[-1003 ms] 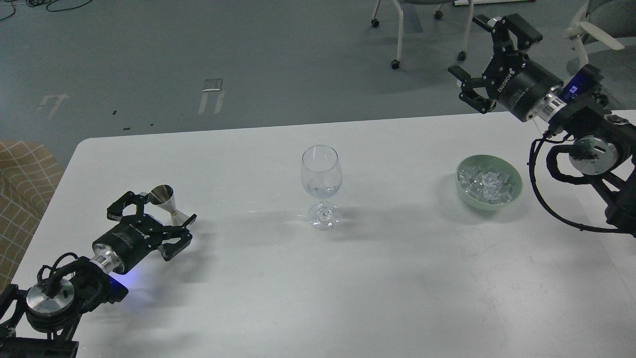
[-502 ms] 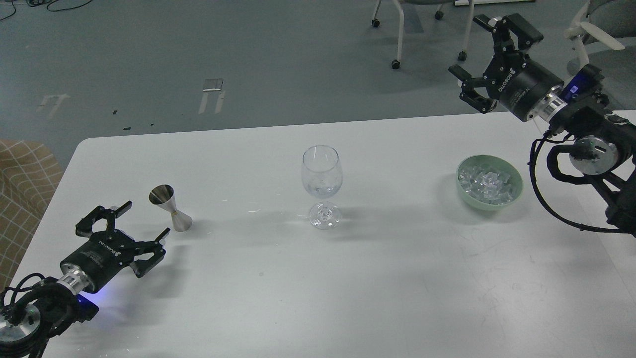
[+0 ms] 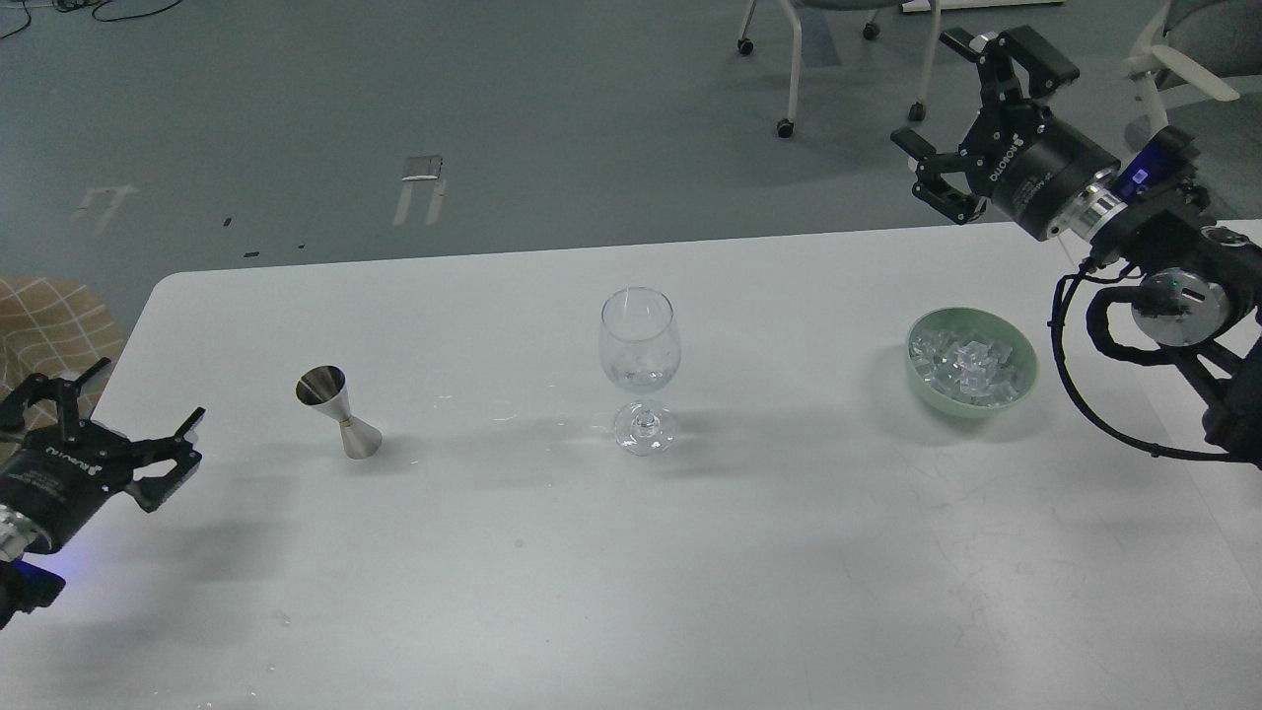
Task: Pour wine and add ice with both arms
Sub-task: 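Open the left gripper and raise the left arm away from the jigger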
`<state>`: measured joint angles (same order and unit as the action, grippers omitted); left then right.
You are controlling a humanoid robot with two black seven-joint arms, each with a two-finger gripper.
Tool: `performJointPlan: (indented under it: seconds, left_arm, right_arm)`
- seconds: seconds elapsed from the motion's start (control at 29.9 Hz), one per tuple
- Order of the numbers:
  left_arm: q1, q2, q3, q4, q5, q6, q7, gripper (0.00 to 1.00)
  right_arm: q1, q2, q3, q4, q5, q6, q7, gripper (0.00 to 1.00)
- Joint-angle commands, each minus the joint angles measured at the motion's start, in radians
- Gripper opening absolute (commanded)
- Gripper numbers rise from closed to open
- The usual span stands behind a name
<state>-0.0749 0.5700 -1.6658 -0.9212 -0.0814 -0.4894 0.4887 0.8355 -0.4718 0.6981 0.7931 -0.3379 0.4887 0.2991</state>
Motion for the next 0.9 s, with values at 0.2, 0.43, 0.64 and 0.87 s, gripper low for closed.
performJointPlan:
  seconds: [0.2, 0.43, 0.64, 0.87]
  left_arm:
    - [-0.325, 0.024, 0.049, 0.120, 0.371, 0.001, -0.344, 0.98]
    - [-0.454, -0.033, 0.269, 0.139, 0.503, 0.001, -0.655, 0.97]
    - [-0.572, -0.064, 0.487, 0.169, 0.537, 0.052, -0.740, 0.98]
    - [-0.648, -0.064, 0.627, 0.163, 0.635, 0.045, -0.760, 0.98]
  right_arm:
    - [0.007, -0.005, 0.000, 0.000, -0.001, 0.000, 0.000, 1.00]
    - [0.011, -0.008, 0.000, 0.000, -0.001, 0.000, 0.000, 1.00]
    - [0.017, -0.008, 0.000, 0.000, -0.001, 0.000, 0.000, 1.00]
    - [0.031, -0.076, 0.000, 0.014, -0.099, 0.000, 0.000, 1.00]
